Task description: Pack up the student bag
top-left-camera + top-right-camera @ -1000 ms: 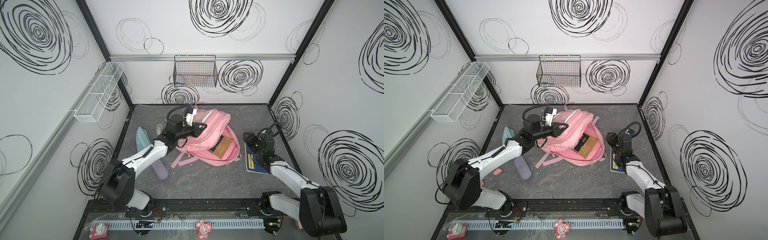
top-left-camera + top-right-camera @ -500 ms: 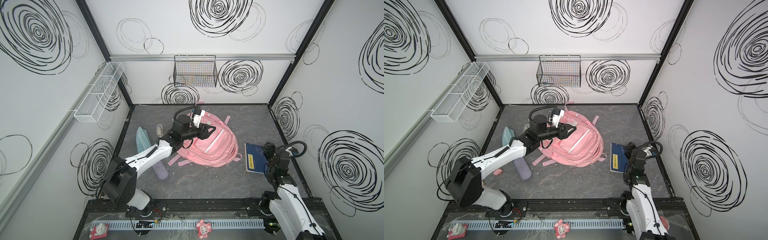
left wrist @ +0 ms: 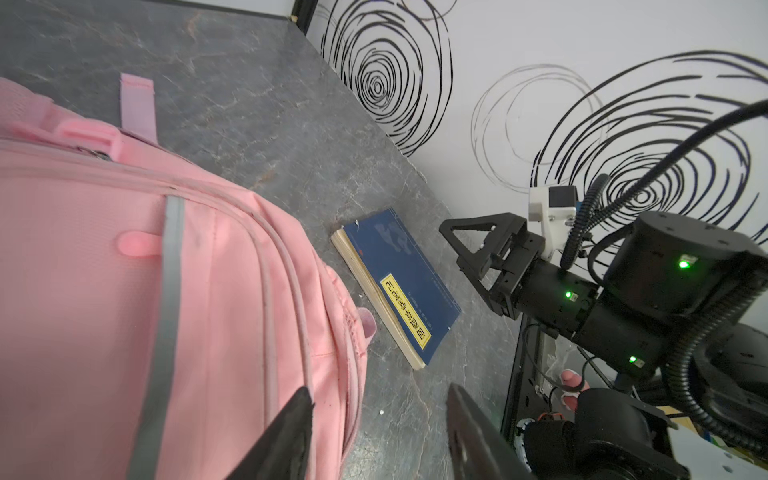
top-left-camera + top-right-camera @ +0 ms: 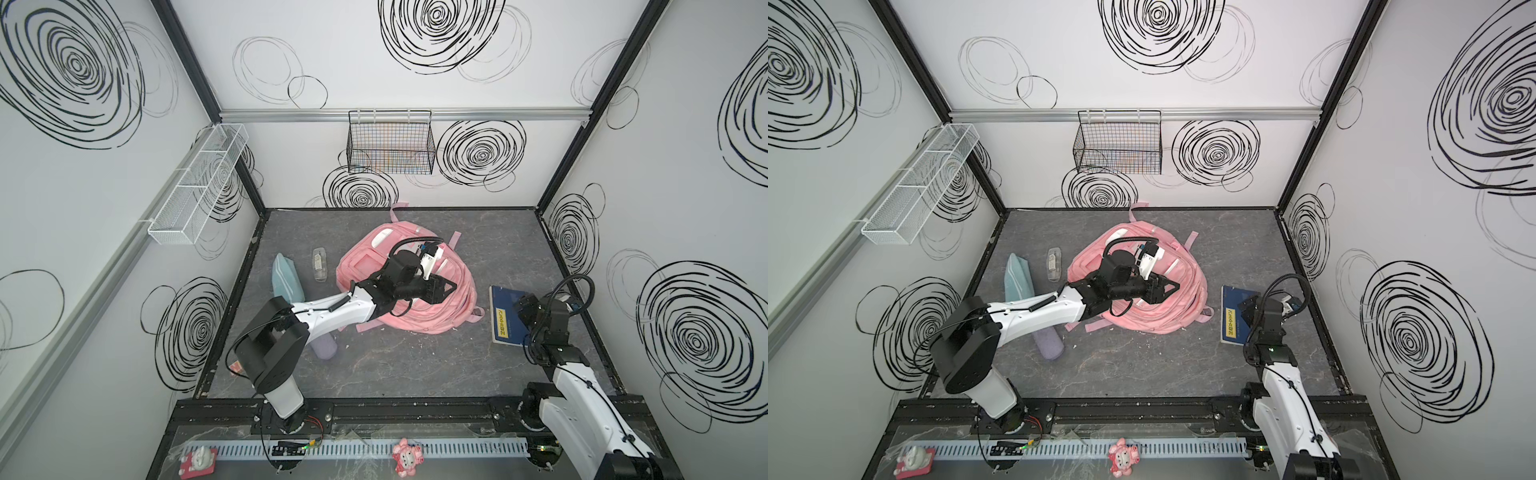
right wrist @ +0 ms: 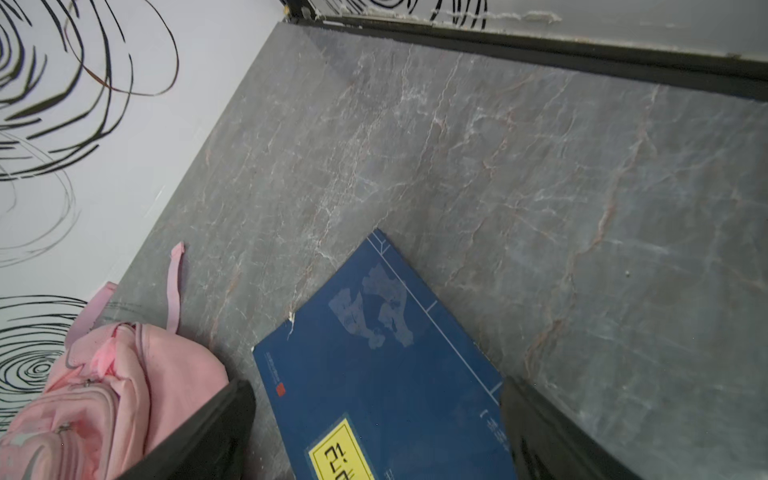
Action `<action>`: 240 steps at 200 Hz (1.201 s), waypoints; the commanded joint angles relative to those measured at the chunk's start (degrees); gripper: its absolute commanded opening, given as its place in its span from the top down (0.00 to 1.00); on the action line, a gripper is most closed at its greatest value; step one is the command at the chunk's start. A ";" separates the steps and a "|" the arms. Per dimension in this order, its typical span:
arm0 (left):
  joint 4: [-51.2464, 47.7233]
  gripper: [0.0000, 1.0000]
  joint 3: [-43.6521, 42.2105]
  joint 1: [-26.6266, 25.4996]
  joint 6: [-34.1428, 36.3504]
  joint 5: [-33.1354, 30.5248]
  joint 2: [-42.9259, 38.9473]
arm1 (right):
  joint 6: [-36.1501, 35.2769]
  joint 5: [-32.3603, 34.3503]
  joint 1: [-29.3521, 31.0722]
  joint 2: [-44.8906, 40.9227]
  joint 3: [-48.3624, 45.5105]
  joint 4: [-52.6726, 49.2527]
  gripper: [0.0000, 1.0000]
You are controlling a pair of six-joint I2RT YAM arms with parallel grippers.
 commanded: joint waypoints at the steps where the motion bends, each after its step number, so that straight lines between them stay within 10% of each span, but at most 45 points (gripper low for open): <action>1: 4.79 0.44 3.84 -3.21 -1.83 -3.10 3.32 | -0.03 -2.06 0.29 0.84 0.03 -1.56 0.05; 196: 3.23 0.46 15.47 -9.20 -7.06 -2.96 25.96 | -1.75 -17.85 -0.32 7.58 -5.40 5.30 0.10; 240: 2.92 0.46 17.50 -10.48 -7.40 -3.18 25.24 | -3.43 -13.16 -1.26 6.28 -2.32 -0.25 0.07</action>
